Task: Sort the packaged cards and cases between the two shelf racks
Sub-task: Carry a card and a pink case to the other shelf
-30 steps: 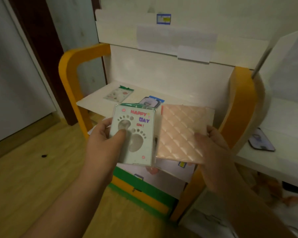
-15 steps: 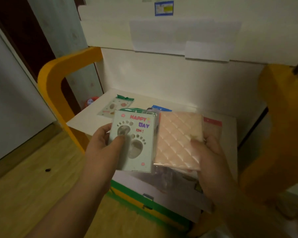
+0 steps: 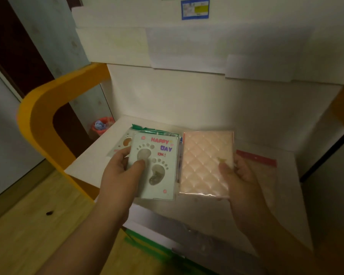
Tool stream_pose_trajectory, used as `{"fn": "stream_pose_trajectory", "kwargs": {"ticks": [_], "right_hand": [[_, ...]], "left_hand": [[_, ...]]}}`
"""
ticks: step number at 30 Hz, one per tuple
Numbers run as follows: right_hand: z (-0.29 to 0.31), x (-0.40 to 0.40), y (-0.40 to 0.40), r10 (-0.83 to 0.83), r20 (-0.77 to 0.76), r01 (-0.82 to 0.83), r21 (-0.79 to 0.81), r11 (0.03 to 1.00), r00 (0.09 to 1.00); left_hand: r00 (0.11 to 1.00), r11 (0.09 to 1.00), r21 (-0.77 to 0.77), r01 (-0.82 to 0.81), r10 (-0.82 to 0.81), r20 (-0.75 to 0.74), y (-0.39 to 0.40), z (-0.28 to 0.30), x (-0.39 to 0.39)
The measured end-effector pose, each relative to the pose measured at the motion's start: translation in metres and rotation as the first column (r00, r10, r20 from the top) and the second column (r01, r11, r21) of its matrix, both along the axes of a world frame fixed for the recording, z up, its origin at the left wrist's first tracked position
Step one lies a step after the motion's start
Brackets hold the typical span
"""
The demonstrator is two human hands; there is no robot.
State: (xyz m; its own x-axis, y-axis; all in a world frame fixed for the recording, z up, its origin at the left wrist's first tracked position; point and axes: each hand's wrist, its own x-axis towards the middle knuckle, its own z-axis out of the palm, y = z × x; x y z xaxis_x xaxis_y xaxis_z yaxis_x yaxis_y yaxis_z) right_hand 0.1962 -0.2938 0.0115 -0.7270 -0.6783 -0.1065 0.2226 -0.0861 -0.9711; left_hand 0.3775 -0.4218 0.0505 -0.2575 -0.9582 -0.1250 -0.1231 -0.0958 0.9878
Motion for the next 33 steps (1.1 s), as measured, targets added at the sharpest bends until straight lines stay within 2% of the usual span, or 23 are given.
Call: {"fn": "stream_pose_trajectory", "kwargs": {"ticks": [4, 13, 20, 23, 33], "right_hand": [[-0.001, 0.002, -0.022, -0.047, 0.022, 0.047, 0.009, 0.999, 0.999], [-0.002, 0.022, -0.082, -0.239, -0.08, 0.244, 0.069, 0.967, 0.968], [-0.014, 0.049, -0.113, -0.332, -0.068, 0.337, 0.074, 0.939, 0.941], [-0.015, 0.06, -0.118, -0.341, -0.086, 0.347, 0.066, 0.936, 0.936], [-0.01, 0.079, -0.122, -0.356, -0.081, 0.36, 0.034, 0.932, 0.931]], "left_hand": [[0.998, 0.998, -0.006, 0.07, -0.07, 0.009, -0.038, -0.005, -0.003], [0.97, 0.97, -0.021, 0.242, -0.242, 0.001, -0.123, -0.009, -0.009], [0.951, 0.952, -0.078, 0.296, -0.286, 0.113, -0.186, -0.027, 0.009], [0.943, 0.952, -0.055, 0.301, -0.289, 0.166, -0.207, -0.034, 0.012], [0.842, 0.887, -0.153, 0.436, -0.341, 0.418, -0.233, -0.067, 0.013]]}}
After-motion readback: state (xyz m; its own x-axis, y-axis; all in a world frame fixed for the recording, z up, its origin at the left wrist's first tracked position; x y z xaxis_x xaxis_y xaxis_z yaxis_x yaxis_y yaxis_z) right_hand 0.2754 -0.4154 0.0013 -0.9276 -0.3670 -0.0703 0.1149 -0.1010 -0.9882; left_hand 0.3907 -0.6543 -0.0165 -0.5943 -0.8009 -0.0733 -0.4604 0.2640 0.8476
